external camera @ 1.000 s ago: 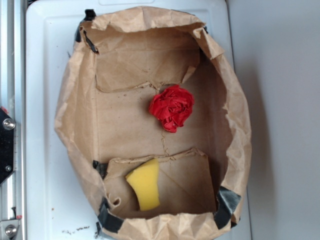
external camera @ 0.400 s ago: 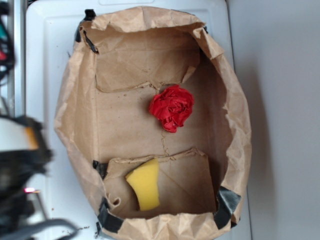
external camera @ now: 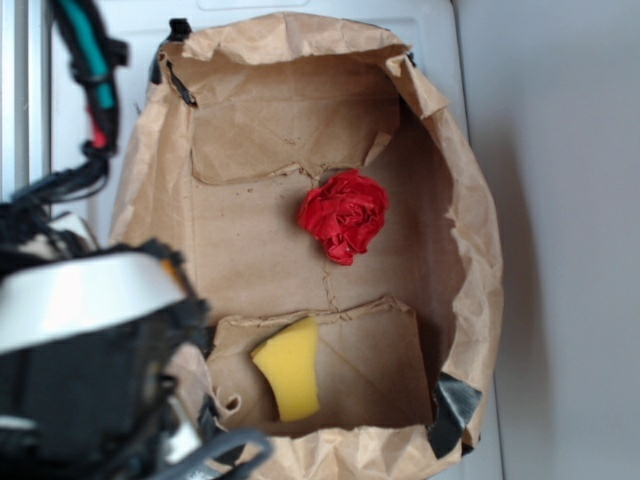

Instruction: Grab the green sponge.

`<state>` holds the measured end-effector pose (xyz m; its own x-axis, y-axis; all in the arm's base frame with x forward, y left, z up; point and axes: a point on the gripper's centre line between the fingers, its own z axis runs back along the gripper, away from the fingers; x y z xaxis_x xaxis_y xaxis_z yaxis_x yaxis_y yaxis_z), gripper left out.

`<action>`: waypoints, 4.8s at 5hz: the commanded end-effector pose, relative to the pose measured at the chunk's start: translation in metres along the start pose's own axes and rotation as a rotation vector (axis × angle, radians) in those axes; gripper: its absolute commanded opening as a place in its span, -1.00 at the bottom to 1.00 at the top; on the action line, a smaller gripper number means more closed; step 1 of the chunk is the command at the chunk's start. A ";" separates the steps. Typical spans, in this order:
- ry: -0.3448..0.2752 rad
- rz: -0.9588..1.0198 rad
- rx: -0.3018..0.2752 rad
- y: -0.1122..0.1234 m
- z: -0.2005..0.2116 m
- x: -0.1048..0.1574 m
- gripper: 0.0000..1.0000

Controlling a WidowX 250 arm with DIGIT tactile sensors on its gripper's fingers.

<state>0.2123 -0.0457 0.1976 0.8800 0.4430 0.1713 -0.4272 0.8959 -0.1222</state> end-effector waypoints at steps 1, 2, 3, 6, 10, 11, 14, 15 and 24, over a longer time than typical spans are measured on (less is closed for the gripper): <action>-0.090 -0.044 0.014 -0.015 -0.006 0.025 1.00; -0.119 -0.249 0.051 -0.023 -0.017 0.041 1.00; -0.056 -0.501 0.041 -0.031 -0.029 0.057 1.00; -0.048 -0.692 0.061 -0.033 -0.030 0.063 1.00; 0.047 -1.144 -0.092 -0.009 -0.019 0.083 1.00; -0.024 -1.247 -0.091 -0.001 -0.016 0.084 1.00; -0.103 -1.443 0.003 -0.013 -0.074 0.084 1.00; -0.055 -1.515 -0.012 -0.018 -0.087 0.072 1.00; -0.050 -1.911 -0.253 -0.029 -0.138 0.049 1.00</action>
<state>0.2933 -0.0540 0.0617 0.0843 -0.9662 0.2435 0.9920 0.1046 0.0714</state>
